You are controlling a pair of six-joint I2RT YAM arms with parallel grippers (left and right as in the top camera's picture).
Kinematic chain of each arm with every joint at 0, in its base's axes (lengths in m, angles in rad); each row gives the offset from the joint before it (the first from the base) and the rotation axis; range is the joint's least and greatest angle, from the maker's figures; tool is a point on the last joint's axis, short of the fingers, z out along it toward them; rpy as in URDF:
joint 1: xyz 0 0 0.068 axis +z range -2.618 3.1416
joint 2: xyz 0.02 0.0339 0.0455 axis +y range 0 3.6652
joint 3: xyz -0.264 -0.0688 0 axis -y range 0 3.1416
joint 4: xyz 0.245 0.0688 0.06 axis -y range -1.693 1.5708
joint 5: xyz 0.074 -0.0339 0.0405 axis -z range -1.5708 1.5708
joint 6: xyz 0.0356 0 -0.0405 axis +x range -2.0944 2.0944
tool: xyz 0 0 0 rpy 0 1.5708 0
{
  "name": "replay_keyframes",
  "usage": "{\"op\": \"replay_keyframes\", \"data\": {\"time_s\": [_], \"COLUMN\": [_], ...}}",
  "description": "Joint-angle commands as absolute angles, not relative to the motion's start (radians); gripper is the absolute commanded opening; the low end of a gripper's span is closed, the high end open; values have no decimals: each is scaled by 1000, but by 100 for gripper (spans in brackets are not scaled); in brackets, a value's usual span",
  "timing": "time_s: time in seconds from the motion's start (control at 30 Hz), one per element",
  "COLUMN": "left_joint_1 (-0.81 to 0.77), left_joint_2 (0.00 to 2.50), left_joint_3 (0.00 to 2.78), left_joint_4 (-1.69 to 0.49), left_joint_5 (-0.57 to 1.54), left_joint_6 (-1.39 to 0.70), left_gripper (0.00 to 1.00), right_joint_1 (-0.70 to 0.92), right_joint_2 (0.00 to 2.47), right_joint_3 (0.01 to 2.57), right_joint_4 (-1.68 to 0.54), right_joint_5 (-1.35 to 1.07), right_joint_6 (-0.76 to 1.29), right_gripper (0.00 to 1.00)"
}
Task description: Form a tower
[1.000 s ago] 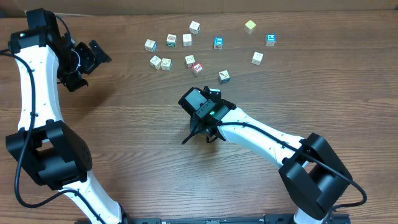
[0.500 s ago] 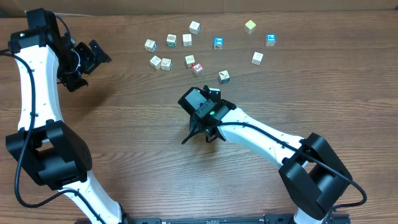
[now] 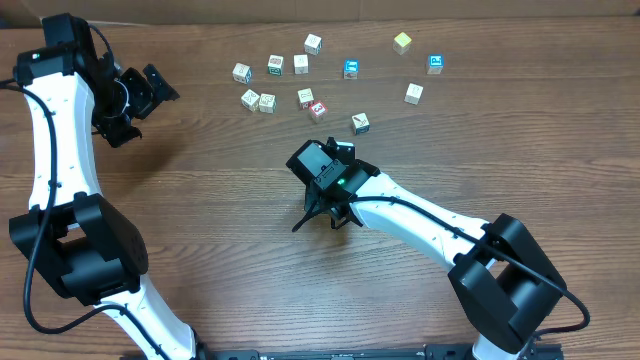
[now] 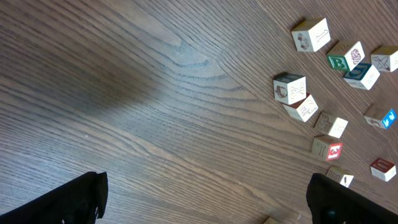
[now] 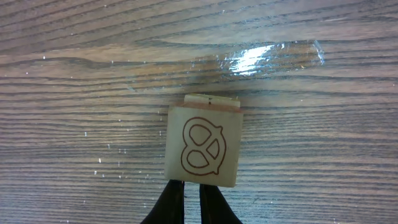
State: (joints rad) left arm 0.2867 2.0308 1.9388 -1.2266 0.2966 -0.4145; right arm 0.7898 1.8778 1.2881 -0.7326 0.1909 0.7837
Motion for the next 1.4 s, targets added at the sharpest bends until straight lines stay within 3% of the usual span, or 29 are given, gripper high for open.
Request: {"op": "replay_keyframes", "data": {"time_s": [0.0,0.73,0.9,1.07,1.13,1.17,1.23,1.37], "left_joint_1": [280,280,280,280,280,280,280,280], "left_joint_2": [2027,2027,2027,2027,2027,2027,2027,2027], "left_joint_3": [1953,1953,1953,1953,1953,1953,1953,1953], "left_joint_4": [-1226,-1226,-1225,-1225,-1226,-1226,-1225,-1226], "left_joint_5": [304,304,304,304,304,304,304,304], "left_joint_6": [-396,-396,-396,-396,-396,-396,-396,-396], "left_gripper": [100,100,100,100,100,99,99,100], "right_joint_1": [788,788,788,788,783,779,766,722], "right_joint_2": [1876,1876,1876,1876,1876,1876,1876,1876], "right_joint_3": [1282,1282,1303,1435,1534,1573,1662,1729], "right_joint_4": [-726,-720,-725,-845,-942,-978,-1057,-1125], "right_joint_5": [209,204,65,-31,-15,-1,40,83], "right_joint_6": [776,776,741,698,698,699,709,751], "right_gripper": [8,8,9,29,50,66,82,87]}}
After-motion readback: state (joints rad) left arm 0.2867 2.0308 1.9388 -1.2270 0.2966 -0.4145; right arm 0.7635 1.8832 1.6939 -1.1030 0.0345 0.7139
